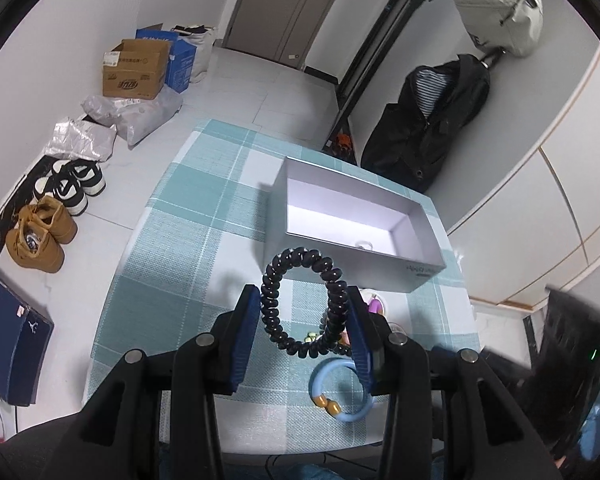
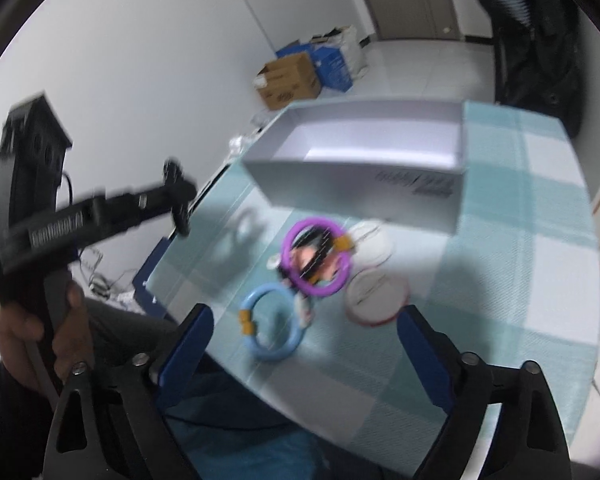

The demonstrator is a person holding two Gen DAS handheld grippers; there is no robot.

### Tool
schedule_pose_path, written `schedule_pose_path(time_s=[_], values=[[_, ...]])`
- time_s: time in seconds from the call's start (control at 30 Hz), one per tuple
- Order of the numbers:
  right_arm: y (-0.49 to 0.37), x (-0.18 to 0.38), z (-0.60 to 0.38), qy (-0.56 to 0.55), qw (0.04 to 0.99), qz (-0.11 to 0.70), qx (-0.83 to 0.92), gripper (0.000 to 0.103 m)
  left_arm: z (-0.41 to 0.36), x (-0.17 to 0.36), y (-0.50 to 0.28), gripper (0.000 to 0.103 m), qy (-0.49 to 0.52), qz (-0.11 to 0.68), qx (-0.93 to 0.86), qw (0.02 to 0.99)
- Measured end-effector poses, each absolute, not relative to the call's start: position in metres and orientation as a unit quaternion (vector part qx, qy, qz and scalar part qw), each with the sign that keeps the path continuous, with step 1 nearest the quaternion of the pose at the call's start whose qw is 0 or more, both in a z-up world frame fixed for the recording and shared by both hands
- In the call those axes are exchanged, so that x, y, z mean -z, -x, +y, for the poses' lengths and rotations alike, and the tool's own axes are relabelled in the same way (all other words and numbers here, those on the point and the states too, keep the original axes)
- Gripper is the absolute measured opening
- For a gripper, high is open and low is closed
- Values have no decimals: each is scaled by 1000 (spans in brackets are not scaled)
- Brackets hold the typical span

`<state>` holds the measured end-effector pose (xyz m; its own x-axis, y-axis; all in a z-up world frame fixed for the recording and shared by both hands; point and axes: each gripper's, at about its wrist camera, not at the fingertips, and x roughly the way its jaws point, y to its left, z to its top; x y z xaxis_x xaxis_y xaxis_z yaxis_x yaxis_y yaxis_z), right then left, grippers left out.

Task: Organize jewelry
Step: 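Grasp the black bead bracelet with the left gripper and lift it, then grasp the blue ring with yellow ends with the right gripper while the left gripper holds the bracelet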

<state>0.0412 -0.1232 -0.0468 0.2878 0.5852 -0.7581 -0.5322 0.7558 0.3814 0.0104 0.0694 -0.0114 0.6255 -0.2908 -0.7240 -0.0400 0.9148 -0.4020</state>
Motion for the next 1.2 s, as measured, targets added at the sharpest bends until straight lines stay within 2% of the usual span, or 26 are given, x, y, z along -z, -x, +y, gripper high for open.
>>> schedule_pose_path(time_s=[0.23, 0.37, 0.47, 0.57, 0.63, 0.73, 1.2], values=[[-19, 64, -92, 27, 796, 493, -350, 85, 79, 4, -12, 37, 213, 417, 77, 880], [-16, 70, -82, 58, 806, 487, -332, 78, 82, 2, -11, 37, 214, 414, 82, 881], [-14, 70, -77, 77, 812, 477, -326, 66, 85, 4, -11, 37, 219, 416, 85, 878], [-12, 71, -71, 98, 820, 468, -315, 62, 90, 5, -12, 37, 227, 417, 85, 876], [-9, 71, -68, 115, 824, 461, -308, 53, 92, 5, -13, 37, 231, 417, 85, 875], [-7, 71, -63, 133, 827, 455, -303, 52, 94, 5, -13, 37, 235, 417, 85, 874], [-15, 60, -82, 70, 819, 466, -329, 51, 93, 7, -13, 37, 237, 421, 84, 871]])
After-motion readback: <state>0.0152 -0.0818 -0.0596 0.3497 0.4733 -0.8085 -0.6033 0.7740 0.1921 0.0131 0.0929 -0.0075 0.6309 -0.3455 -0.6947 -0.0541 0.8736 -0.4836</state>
